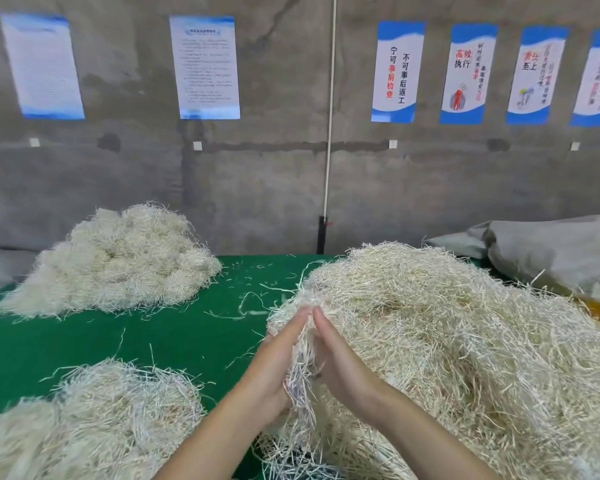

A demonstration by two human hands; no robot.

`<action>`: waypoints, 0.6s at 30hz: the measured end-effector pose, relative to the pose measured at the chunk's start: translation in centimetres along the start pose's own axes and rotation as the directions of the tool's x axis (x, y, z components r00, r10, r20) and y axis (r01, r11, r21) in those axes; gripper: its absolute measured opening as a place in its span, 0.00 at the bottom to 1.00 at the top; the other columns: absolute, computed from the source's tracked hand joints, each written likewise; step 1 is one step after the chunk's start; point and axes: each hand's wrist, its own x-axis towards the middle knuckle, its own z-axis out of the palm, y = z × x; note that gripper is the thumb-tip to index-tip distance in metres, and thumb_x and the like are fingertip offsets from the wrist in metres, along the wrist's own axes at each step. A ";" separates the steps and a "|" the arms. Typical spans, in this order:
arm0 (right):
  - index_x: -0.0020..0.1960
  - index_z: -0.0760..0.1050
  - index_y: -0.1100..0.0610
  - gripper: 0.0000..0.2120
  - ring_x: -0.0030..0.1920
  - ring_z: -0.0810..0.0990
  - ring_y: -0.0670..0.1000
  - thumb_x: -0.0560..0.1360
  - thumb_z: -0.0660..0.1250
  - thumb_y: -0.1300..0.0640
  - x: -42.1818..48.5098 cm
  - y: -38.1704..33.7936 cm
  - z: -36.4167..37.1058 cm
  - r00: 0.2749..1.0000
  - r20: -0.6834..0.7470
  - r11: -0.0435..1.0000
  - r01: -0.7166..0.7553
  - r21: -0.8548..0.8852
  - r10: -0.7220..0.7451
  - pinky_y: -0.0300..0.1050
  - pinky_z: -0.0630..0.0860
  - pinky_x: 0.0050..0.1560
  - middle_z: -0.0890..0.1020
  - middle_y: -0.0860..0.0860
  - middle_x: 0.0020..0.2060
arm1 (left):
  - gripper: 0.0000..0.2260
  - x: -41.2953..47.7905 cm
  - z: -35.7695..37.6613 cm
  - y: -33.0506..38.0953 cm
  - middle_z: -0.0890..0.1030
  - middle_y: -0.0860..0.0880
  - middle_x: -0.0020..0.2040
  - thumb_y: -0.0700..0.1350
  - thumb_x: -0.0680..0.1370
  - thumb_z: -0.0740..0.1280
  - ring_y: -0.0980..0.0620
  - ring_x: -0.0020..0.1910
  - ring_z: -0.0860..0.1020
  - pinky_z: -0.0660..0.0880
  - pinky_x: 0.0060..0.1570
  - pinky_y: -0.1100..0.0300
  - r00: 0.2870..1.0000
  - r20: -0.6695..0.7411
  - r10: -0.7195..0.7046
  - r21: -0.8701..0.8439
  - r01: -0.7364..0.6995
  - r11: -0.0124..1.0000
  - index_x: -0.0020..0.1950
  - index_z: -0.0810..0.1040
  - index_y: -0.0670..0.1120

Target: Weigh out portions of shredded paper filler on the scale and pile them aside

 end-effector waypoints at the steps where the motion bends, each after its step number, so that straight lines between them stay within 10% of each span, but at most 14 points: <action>1: 0.73 0.43 0.27 0.39 0.71 0.52 0.38 0.66 0.48 0.16 -0.4 0.1 -0.4 1.000 0.029 0.999 -0.009 -0.047 0.010 0.55 0.49 0.75 0.50 0.41 0.79 | 0.53 0.1 -0.3 0.1 0.55 0.51 0.80 0.72 0.59 0.74 0.47 0.78 0.55 0.57 0.74 0.39 0.999 -0.044 0.008 -0.013 -0.009 1.000 0.79 0.58 0.57; 6: 0.53 0.80 0.36 0.14 0.59 0.78 0.41 0.74 0.63 0.33 -1.5 0.8 -2.7 0.920 -0.266 0.929 0.200 -0.311 -0.287 0.56 0.74 0.65 0.81 0.39 0.58 | 0.40 0.8 -1.9 1.4 0.64 0.48 0.77 0.52 0.71 0.73 0.47 0.73 0.64 0.62 0.69 0.45 0.973 -0.202 0.115 0.048 -0.108 0.993 0.79 0.58 0.49; 11: 0.75 0.55 0.34 0.33 0.68 0.63 0.37 0.75 0.63 0.51 -0.7 4.5 -6.1 0.983 -0.107 0.645 0.015 -0.764 -0.150 0.45 0.64 0.71 0.63 0.36 0.72 | 0.33 1.2 -2.9 3.6 0.60 0.48 0.78 0.45 0.73 0.68 0.45 0.75 0.59 0.57 0.71 0.40 0.964 -0.235 0.121 0.099 -0.100 0.990 0.77 0.60 0.47; 15: 0.72 0.62 0.39 0.27 0.49 0.76 0.37 0.77 0.63 0.58 -0.2 7.5 -7.7 0.981 -0.161 0.638 -0.057 -0.768 -0.107 0.39 0.80 0.50 0.72 0.41 0.62 | 0.13 0.4 -3.2 4.7 0.70 0.41 0.72 0.46 0.74 0.66 0.40 0.65 0.73 0.69 0.64 0.42 0.985 -0.167 0.040 0.058 -0.030 0.998 0.59 0.74 0.48; 18: 0.75 0.62 0.50 0.26 0.62 0.74 0.45 0.78 0.63 0.56 -0.3 8.2 -9.6 0.963 -0.268 0.618 -0.205 -0.759 -0.009 0.41 0.77 0.58 0.70 0.49 0.70 | 0.15 0.1 -4.0 5.4 0.77 0.40 0.66 0.48 0.76 0.64 0.39 0.60 0.77 0.73 0.59 0.44 0.980 -0.194 0.053 0.048 -0.044 0.998 0.62 0.74 0.47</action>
